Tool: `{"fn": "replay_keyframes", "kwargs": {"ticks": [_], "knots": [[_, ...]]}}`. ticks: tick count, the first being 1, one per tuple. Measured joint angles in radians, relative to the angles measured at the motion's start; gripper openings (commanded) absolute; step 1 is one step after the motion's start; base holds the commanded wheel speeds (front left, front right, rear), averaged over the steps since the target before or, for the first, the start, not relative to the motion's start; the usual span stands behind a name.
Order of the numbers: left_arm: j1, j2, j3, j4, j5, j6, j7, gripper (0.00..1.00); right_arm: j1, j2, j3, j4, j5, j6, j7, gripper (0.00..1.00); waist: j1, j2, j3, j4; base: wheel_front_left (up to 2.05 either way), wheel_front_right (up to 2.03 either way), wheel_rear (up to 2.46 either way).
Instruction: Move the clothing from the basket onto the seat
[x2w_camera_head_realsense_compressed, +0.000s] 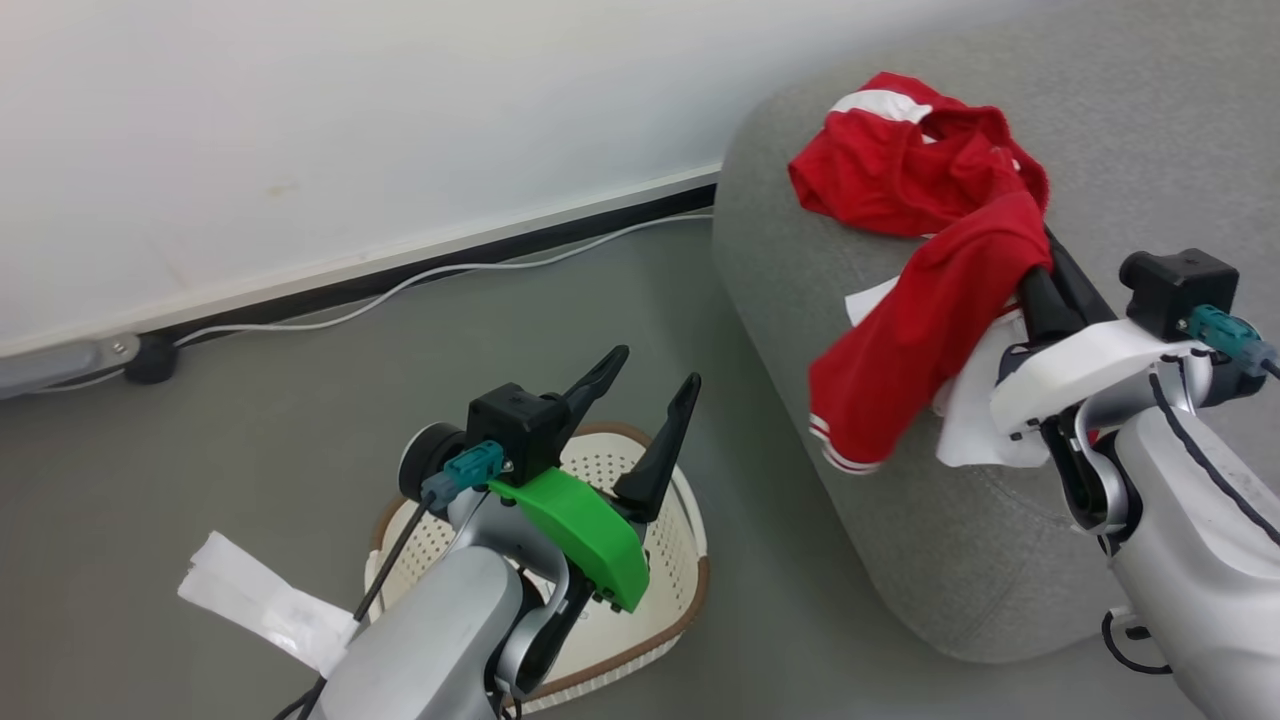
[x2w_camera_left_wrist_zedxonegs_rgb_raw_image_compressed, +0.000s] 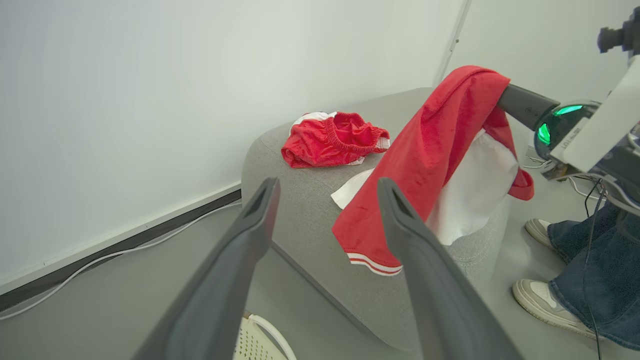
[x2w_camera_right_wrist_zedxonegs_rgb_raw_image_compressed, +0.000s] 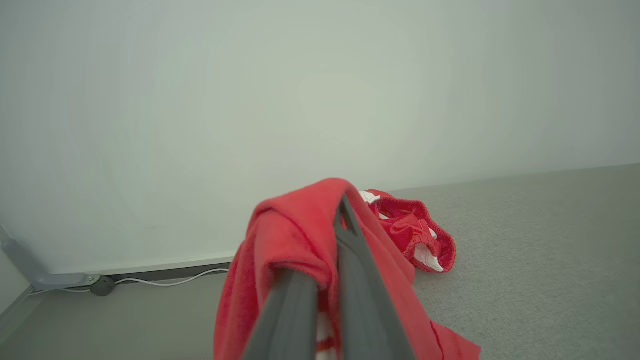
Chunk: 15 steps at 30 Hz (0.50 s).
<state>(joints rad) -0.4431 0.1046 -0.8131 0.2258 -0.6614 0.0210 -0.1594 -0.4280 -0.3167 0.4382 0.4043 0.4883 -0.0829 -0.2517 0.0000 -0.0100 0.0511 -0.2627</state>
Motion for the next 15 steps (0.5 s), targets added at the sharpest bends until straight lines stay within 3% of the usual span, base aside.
{"fn": "replay_keyframes", "kwargs": {"ticks": [7,15], "knots": [[0.003,-0.003,-0.025,-0.028,0.007,0.000,0.000,1.00,0.035,-0.034,-0.036,-0.044,0.015,-0.009,0.000,0.00,0.0000,0.0000,0.014,-0.056,0.00,0.00,0.00],[0.003,-0.006,-0.046,-0.048,0.014,0.002,0.016,1.00,0.051,-0.060,-0.099,-0.101,0.065,-0.016,0.000,0.00,0.0000,0.0000,0.068,-0.060,0.00,0.00,0.00]]}}
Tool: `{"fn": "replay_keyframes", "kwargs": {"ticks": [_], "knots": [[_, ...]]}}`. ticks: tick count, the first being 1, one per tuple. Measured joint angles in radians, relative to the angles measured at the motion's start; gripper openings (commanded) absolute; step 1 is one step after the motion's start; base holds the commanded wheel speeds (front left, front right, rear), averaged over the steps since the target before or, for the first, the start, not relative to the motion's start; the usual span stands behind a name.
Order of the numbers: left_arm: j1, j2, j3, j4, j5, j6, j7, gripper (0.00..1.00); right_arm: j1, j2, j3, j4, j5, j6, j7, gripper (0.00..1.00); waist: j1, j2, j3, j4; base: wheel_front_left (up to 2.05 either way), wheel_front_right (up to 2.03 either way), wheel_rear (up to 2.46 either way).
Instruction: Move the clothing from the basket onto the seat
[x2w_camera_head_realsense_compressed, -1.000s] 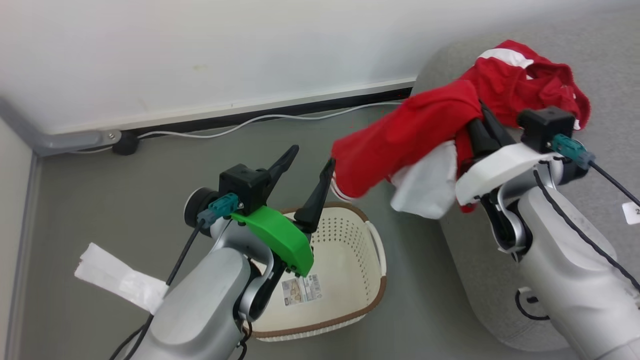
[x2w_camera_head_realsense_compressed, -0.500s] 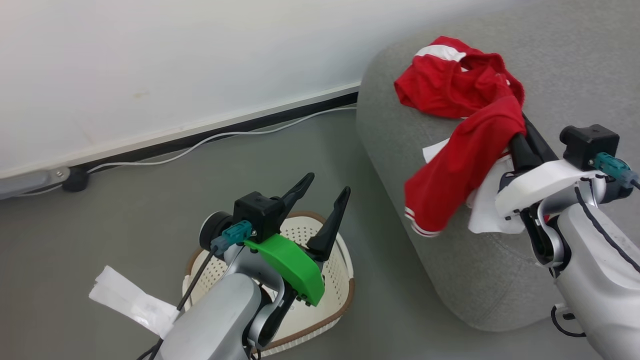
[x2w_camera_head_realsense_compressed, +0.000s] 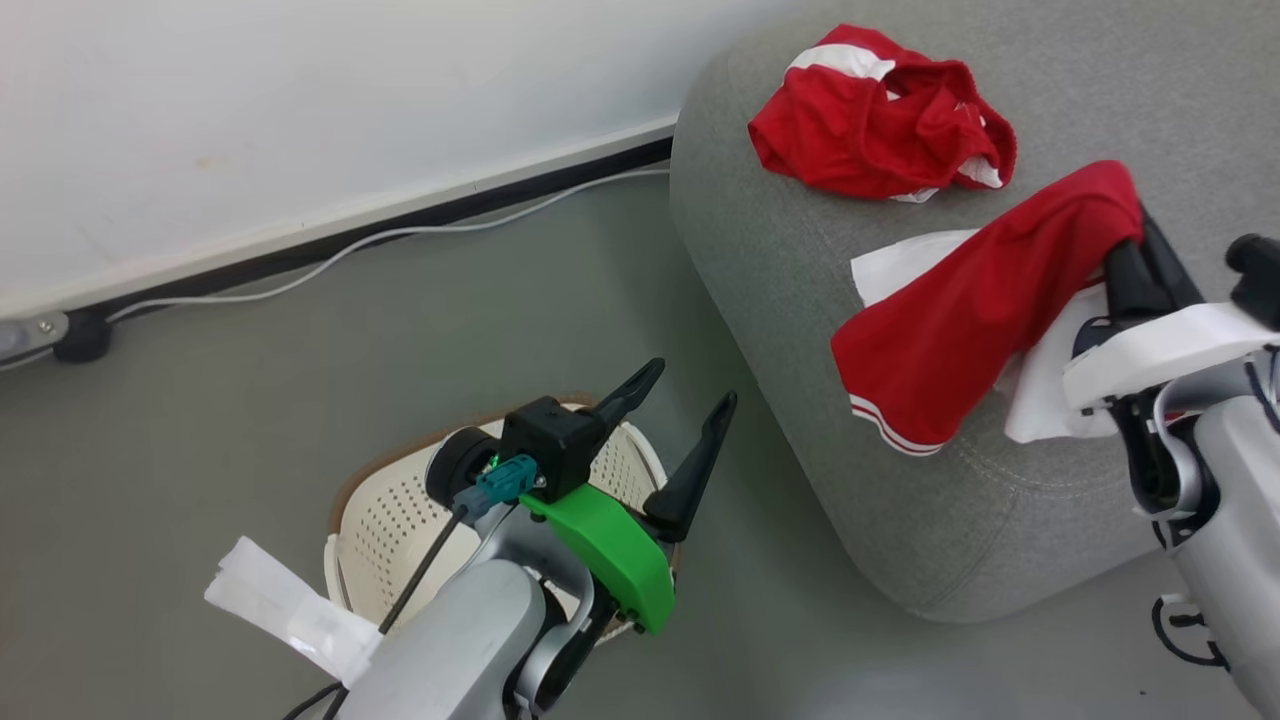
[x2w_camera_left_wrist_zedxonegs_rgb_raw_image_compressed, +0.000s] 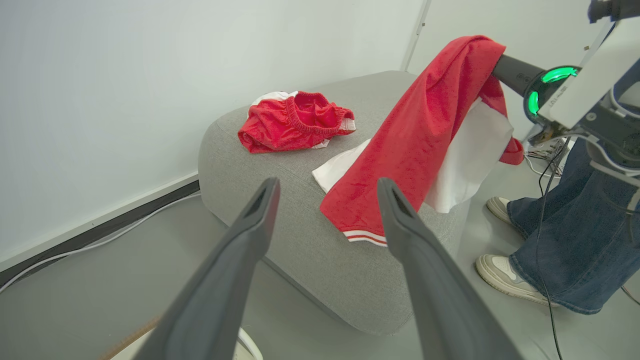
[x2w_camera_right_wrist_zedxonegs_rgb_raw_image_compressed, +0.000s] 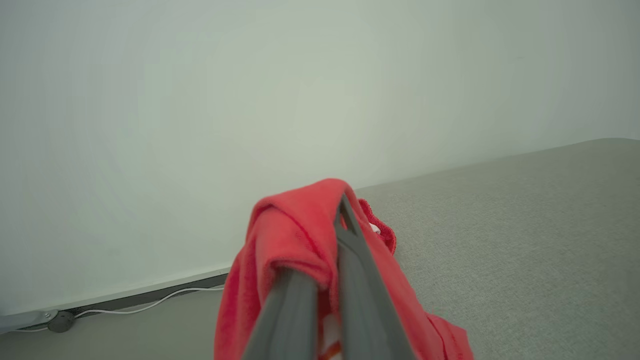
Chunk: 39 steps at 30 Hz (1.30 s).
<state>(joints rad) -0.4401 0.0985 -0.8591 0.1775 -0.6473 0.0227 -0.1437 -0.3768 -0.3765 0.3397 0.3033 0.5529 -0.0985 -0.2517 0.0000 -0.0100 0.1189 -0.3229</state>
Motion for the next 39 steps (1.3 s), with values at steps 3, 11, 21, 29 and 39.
{"fn": "replay_keyframes", "kwargs": {"ticks": [3,11,21,29,39], "knots": [[0.000,0.001,-0.002,-0.009,0.003,0.006,0.011,1.00,-0.009,-0.017,-0.024,-0.019,0.012,0.001,0.000,0.00,0.0000,0.0000,0.024,0.008,0.00,0.00,0.00],[-0.009,0.015,-0.001,-0.041,0.041,0.023,0.030,1.00,-0.158,-0.086,-0.093,-0.074,0.022,0.010,0.022,0.00,0.0000,0.0000,0.096,0.033,0.00,0.00,0.00],[-0.086,0.048,0.016,-0.113,0.070,0.032,0.068,1.00,-0.494,-0.188,-0.182,-0.097,0.045,0.016,0.126,0.00,0.0000,0.0000,0.241,0.068,0.00,0.00,0.00],[-0.159,0.064,0.033,-0.173,0.110,0.040,0.090,1.00,-0.663,-0.244,-0.235,-0.042,0.045,0.000,0.191,0.00,0.0001,0.0000,0.352,0.094,0.00,0.00,0.00],[-0.189,0.092,0.050,-0.224,0.128,0.049,0.112,1.00,-0.744,-0.271,-0.278,0.068,0.036,-0.011,0.210,0.00,0.0002,0.0000,0.480,0.130,0.00,0.00,0.00]]}}
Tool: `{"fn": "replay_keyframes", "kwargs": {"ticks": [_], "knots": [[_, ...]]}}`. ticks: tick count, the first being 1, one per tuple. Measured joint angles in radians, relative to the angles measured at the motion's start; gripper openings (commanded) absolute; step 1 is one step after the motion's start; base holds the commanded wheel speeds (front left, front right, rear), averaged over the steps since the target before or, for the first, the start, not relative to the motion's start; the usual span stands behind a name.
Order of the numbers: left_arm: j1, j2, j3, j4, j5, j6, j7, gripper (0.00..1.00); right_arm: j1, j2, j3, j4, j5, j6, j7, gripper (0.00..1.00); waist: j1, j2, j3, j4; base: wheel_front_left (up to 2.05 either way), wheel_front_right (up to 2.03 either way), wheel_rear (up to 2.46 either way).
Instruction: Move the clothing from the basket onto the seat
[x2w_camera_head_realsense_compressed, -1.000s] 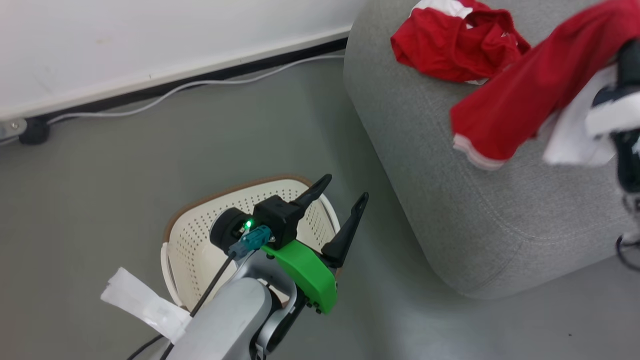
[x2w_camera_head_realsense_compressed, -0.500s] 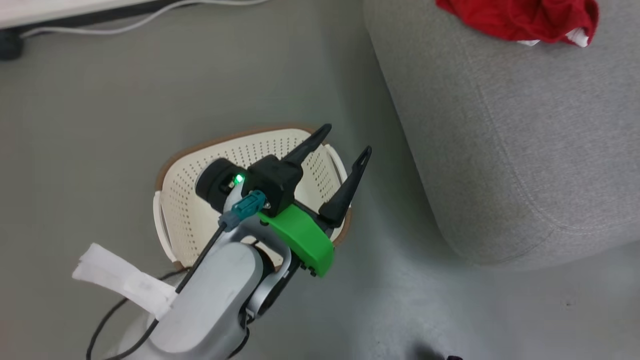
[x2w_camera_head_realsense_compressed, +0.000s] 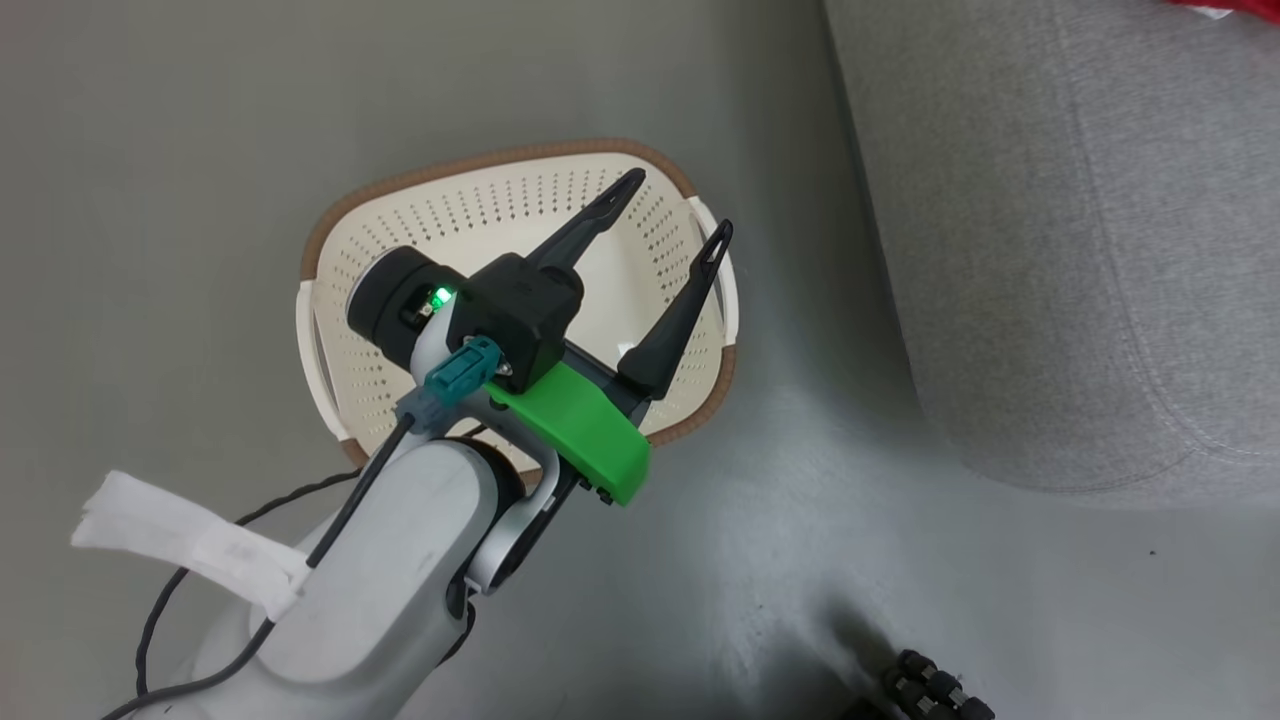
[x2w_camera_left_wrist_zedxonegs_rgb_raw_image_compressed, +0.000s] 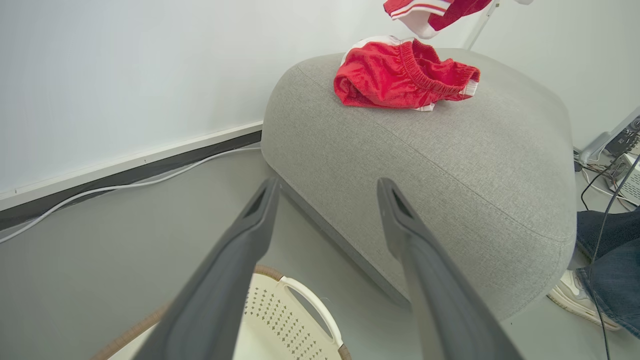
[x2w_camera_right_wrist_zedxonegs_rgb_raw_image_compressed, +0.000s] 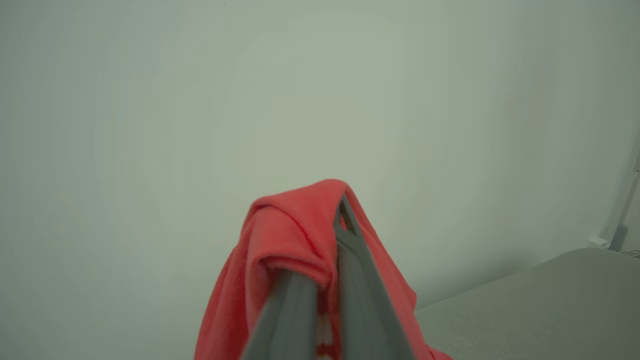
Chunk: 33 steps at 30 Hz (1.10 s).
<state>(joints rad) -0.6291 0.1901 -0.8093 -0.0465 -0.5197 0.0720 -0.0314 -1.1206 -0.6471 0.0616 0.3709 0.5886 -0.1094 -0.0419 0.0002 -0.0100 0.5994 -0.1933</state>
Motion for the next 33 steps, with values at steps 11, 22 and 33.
{"fn": "replay_keyframes", "kwargs": {"ticks": [11,22,33], "knots": [[-0.019,0.019,-0.001,-0.017,0.016,0.000,0.017,1.00,0.073,0.094,0.010,0.184,0.000,-0.007,-0.026,0.00,0.0000,0.0000,0.101,0.020,0.00,0.00,0.00],[-0.020,0.026,-0.009,-0.003,0.023,-0.012,0.012,1.00,0.118,0.184,0.062,0.281,0.001,0.007,-0.082,0.18,0.0000,0.0000,0.102,0.011,0.00,0.00,0.00],[-0.004,0.027,-0.021,0.019,0.015,-0.037,-0.024,1.00,0.195,0.203,0.119,0.309,-0.035,0.074,-0.166,1.00,-0.0001,0.0000,0.037,-0.010,0.00,0.00,0.00]]}}
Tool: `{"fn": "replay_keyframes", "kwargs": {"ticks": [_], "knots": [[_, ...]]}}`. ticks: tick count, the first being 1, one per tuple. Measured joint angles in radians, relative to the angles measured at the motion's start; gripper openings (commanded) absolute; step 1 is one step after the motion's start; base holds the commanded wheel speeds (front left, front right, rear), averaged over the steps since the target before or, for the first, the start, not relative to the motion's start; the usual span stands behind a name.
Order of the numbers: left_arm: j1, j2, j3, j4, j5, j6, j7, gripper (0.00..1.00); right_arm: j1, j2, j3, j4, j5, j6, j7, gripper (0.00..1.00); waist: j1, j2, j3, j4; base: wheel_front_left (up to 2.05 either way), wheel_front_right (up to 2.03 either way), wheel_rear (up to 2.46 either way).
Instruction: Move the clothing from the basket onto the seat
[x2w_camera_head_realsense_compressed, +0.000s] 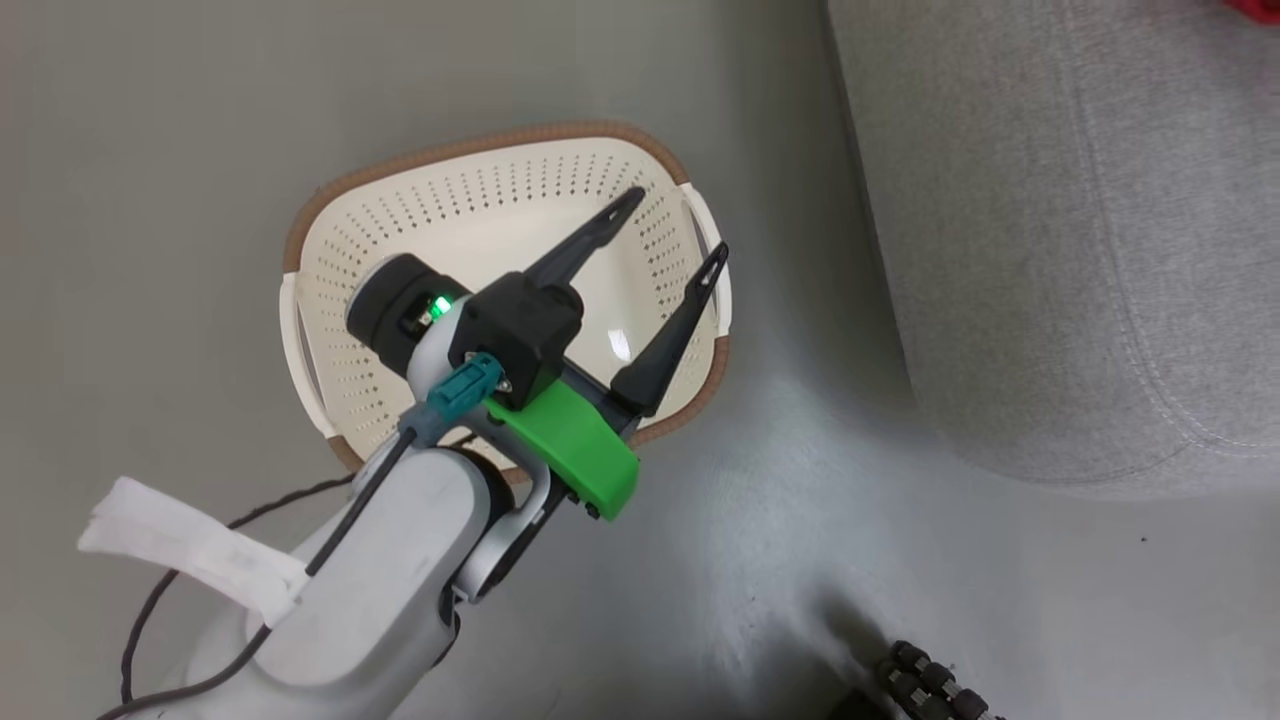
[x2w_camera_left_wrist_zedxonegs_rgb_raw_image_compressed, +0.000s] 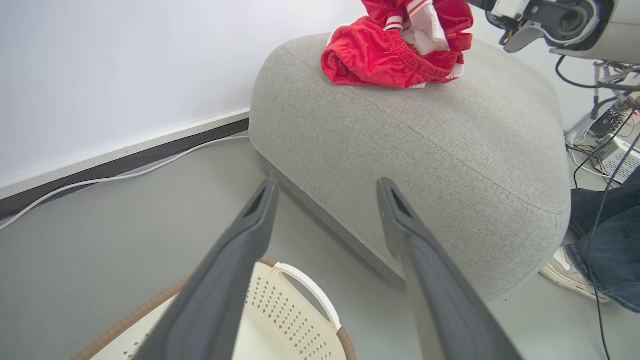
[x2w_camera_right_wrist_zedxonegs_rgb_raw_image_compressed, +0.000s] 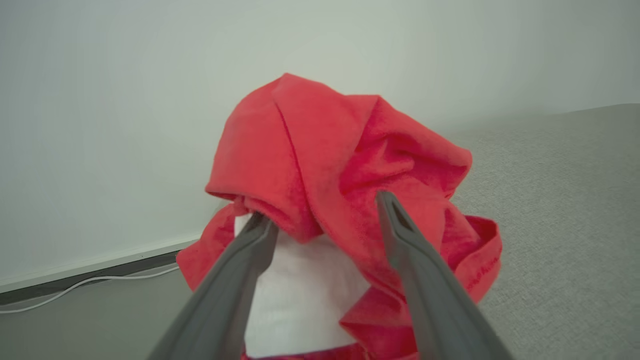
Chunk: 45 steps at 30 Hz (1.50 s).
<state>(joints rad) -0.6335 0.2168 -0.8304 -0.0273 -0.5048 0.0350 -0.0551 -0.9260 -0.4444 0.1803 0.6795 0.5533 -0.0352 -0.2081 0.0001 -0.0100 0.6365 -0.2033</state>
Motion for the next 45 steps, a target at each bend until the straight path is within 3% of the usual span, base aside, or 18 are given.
{"fn": "replay_keyframes", "kwargs": {"ticks": [15,27,35,45], "knots": [[0.084,-0.038,-0.006,0.063,-0.085,-0.027,-0.074,1.00,0.137,0.019,0.038,-0.030,-0.031,0.037,-0.033,1.00,-0.0001,0.0000,-0.172,-0.016,0.00,0.00,0.00],[0.158,-0.075,0.023,0.107,-0.135,-0.030,-0.135,1.00,0.265,0.070,0.054,-0.087,-0.034,0.061,-0.042,1.00,-0.0001,0.0000,-0.322,0.012,0.00,0.00,0.00],[0.232,-0.068,0.100,0.142,-0.171,0.015,-0.166,1.00,0.380,0.103,0.092,-0.126,-0.054,0.061,-0.042,1.00,-0.0001,0.0000,-0.429,0.057,0.00,0.00,0.00],[0.330,-0.010,0.239,0.171,-0.186,0.059,-0.187,1.00,0.522,0.183,0.144,-0.186,-0.056,0.049,-0.043,1.00,-0.0001,0.0000,-0.544,0.134,0.00,0.00,0.00]]}}
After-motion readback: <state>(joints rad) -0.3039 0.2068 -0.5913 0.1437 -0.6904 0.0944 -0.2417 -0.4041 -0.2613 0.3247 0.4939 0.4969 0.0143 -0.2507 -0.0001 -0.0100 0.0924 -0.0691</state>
